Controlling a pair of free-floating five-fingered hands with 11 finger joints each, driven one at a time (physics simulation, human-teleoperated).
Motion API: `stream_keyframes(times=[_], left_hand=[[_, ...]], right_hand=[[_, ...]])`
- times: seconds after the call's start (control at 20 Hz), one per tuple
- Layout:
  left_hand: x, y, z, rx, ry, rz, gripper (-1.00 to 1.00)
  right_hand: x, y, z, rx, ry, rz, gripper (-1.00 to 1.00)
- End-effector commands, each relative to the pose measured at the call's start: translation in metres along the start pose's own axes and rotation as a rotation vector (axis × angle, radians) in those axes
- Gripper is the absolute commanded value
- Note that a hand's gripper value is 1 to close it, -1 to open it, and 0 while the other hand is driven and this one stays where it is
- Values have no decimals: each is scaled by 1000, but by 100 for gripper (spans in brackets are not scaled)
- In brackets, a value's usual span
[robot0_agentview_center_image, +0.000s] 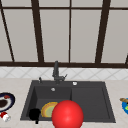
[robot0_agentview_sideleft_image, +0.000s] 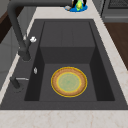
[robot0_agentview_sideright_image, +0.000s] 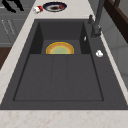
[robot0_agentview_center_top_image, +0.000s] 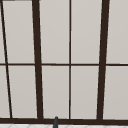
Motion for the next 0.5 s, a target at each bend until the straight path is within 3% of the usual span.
stream_keyframes(times=[0.0, 0.15, 0.35, 0.4, 0.45], left_hand=[[0, 0, 0, 0, 0, 0, 0], [0, 0, 0, 0, 0, 0, 0], [0, 0, 0, 0, 0, 0, 0], [0, 0, 0, 0, 0, 0, 0], [0, 0, 0, 0, 0, 0, 0]], right_hand=[[-6, 6, -11, 47, 35, -33, 100], [-11, 19, -8, -29, -3, -46, 100], [-4, 11, -20, -21, 21, -74, 100], [-4, 9, -23, -46, 46, -70, 100], [-3, 9, -20, -90, 28, -72, 100]])
